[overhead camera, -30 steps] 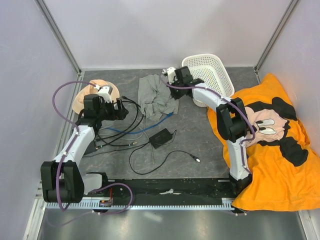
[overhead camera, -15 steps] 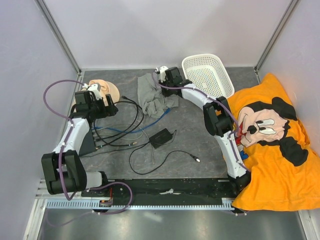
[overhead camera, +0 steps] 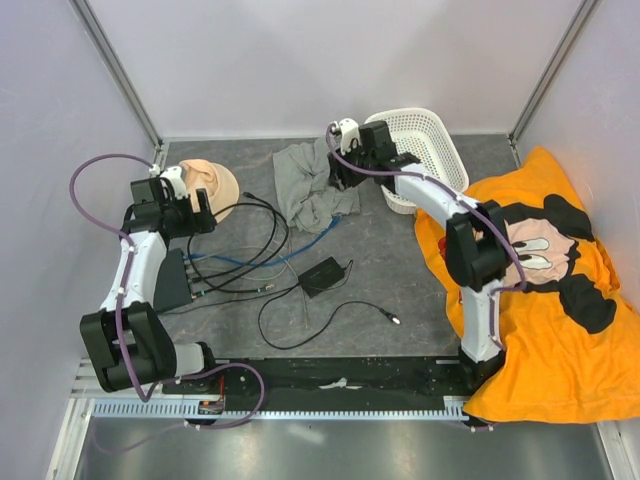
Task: Pull the plug from the switch port
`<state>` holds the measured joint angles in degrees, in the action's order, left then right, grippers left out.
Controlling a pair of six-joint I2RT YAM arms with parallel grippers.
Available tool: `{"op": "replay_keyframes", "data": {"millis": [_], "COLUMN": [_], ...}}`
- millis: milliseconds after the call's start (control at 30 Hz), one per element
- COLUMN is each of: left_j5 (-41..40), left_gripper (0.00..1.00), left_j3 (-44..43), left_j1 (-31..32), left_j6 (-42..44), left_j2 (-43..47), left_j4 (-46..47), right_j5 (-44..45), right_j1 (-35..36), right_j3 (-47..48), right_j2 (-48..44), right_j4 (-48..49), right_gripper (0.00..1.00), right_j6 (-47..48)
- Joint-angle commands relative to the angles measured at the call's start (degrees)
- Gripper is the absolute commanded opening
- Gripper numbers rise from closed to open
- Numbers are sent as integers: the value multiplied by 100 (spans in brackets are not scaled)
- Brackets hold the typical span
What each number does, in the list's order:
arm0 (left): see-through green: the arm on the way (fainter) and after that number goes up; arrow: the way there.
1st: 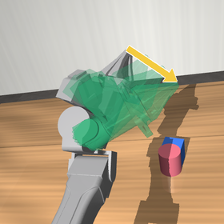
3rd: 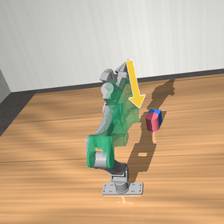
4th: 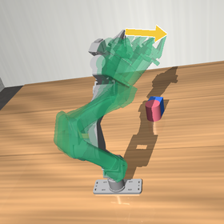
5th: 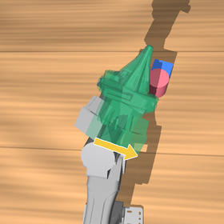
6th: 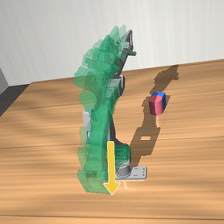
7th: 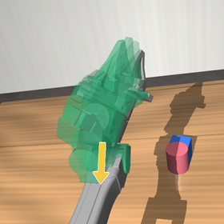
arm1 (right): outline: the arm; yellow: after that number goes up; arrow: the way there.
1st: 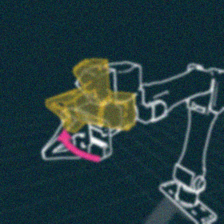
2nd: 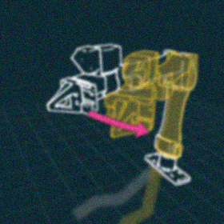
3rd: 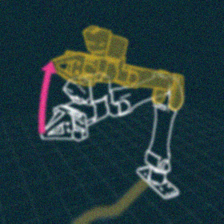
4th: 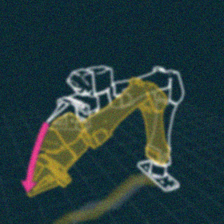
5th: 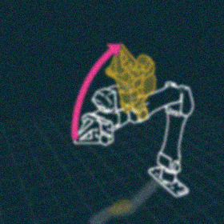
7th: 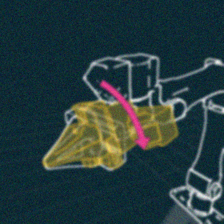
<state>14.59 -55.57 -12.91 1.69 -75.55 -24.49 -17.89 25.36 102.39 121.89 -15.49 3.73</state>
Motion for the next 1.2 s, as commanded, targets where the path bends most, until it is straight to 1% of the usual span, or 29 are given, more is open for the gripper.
{"op": "replay_keyframes", "data": {"millis": [0, 33, 67, 100, 133, 167, 200, 233, 267, 333, 400, 500, 533, 600, 733, 833, 900, 967, 1167], "left_j5": [-736, -834, -913, -1071, -1133, -1090, -916, -836, -748, -694, -1000, -1300, -1309, -1204, -1151, -889, -590, -423, 235], "left_gripper": [98, 99, 99, 99, 99, 99, 99, 99, 99, 99, 99, 99, 99, 99, 99, 98, 97, 96, 89], "left_j3": [-191, -208, -235, -383, -541, -751, -1180, -1306, -1377, -1343, -1177, -824, -763, -640, -657, -613, -621, -604, -578], "left_j1": [-159, -177, -247, -274, -282, -361, -423, -493, -641, -731, -775, -976, -1081, -1450, -1969, -2276, -2365, -2409, -2427], "left_j6": [612, 735, 779, 823, 832, 798, 754, 597, 543, 595, 770, 1209, 1254, 1342, 1412, 1448, 1465, 1474, 1492], "left_j2": [505, 532, 541, 480, 358, 217, -54, -100, -109, 40, 162, 190, 155, 50, -451, -601, -811, -1083, -1752], "left_j4": [-240, -301, -406, -529, -1018, -1327, -1617, -1986, -2042, -2103, -2139, -2060, -2042, -1955, -1937, -1857, -1866, -1893, -1919], "right_j5": [-1127, -1268, -1418, -1637, -2065, -2191, -2236, -2254, -2271, -2254, -2149, -1868, -1789, -1621, -1402, -1340, -1418, -1437, -1270], "right_j1": [416, 434, 443, 452, 452, 487, 522, 557, 636, 733, 882, 1067, 1102, 1181, 1199, 1190, 1190, 1190, 1199], "right_j3": [-1158, -1308, -1475, -1467, -1441, -1345, -1301, -1257, -1222, -1221, -1265, -1274, -1300, -1300, -1371, -1458, -1520, -1538, -1380], "right_j2": [-1183, -1393, -1456, -1492, -1457, -1414, -1352, -1238, -1185, -1141, -1176, -1316, -1403, -1509, -1729, -1835, -1870, -1844, -1800], "right_j4": [-542, -700, -1128, -1463, -1831, -2496, -2747, -2967, -3308, -3478, -3470, -3163, -3067, -2899, -2802, -2802, -2776, -2758, -2732], "right_gripper": [62, 69, 76, 80, 84, 85, 86, 91, 98, 98, 98, 98, 98, 98, 98, 98, 98, 98, 98], "right_j6": [916, 1102, 1269, 1828, 2129, 2350, 2543, 2789, 2939, 3229, 3283, 2968, 2767, 2669, 2379, 2194, 2133, 2089, 2035]}}
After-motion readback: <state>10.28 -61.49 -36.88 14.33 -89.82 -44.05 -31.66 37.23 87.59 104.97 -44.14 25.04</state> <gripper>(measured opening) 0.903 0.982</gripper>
